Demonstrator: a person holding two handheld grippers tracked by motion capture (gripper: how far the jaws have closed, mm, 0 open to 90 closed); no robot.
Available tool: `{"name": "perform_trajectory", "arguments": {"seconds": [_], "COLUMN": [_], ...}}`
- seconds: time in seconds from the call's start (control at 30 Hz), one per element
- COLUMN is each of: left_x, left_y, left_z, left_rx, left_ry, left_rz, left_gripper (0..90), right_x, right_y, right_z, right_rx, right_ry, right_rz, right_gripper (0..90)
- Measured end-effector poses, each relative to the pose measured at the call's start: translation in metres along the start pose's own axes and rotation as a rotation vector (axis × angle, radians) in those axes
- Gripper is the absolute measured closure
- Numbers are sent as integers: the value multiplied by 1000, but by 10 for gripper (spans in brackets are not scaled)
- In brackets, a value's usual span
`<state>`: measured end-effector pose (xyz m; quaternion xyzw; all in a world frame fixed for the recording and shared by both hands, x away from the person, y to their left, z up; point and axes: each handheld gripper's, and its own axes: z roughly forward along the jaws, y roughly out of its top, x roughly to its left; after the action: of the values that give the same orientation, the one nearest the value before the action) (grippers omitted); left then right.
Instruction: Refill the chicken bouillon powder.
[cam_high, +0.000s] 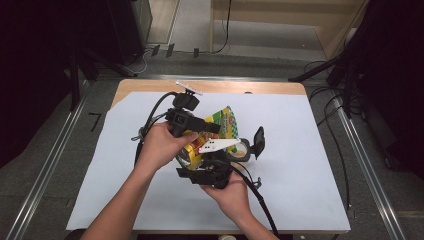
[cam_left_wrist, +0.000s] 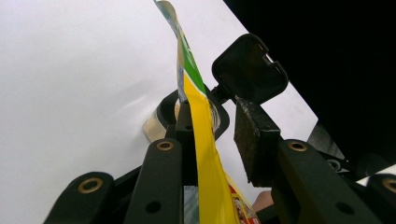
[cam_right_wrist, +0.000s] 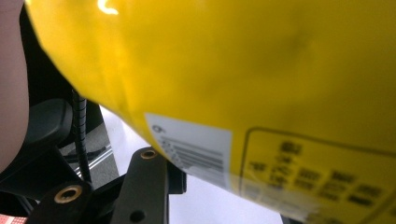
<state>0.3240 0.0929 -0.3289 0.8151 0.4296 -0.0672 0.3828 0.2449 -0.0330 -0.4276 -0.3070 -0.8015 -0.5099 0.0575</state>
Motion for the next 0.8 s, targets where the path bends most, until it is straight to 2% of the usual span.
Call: {"name": "perform_trajectory", "arguments": {"seconds": [0.5, 0.8], "left_x": [-8, -8], "left_y": [0, 2], "left_z": [3, 5], "left_rx": [12, 16], "left_ry": [17, 12], "left_rz": [25, 23], "left_gripper": [717, 717], "right_x": [-3, -3], "right_y": [-3, -3], "right_z": [0, -1], "right_rx": [0, -2], "right_ry": [-8, -6], "right_rz": [10, 21], "right_gripper": [664, 669]}}
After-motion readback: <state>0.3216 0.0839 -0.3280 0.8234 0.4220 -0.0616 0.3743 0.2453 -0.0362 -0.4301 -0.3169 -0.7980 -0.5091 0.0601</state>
